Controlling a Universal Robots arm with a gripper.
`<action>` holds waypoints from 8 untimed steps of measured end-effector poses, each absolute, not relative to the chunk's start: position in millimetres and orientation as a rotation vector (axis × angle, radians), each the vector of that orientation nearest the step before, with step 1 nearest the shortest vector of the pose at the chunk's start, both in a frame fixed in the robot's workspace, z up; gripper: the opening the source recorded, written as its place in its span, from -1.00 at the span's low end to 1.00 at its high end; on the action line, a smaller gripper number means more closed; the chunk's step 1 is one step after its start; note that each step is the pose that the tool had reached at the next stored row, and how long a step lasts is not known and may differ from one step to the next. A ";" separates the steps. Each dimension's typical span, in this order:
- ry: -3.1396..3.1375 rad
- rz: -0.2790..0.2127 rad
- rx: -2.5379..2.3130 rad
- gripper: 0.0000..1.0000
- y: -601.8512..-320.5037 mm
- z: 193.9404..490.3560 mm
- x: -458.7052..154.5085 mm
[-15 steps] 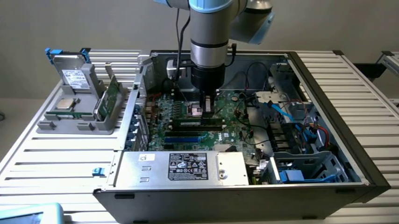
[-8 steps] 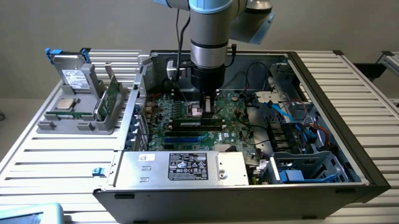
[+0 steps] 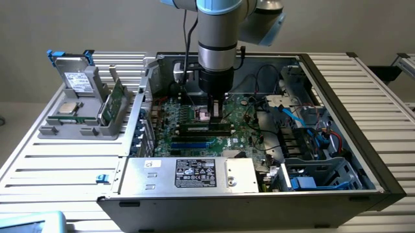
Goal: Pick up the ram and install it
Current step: 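Insert the ram into the slot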
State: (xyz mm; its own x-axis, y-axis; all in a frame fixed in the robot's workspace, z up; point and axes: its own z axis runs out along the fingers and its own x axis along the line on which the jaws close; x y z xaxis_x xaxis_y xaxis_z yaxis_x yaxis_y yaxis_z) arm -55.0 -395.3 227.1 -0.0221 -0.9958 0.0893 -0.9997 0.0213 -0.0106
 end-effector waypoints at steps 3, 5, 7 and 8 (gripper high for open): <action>-2.207 0.108 2.153 -0.72 -395.4 226.7 -55.0; -2.209 0.108 2.152 -0.72 -395.9 226.5 -55.0; -2.210 0.106 2.151 -0.72 -396.6 226.6 -55.0; -2.211 0.106 2.150 -0.72 -396.6 226.5 -55.0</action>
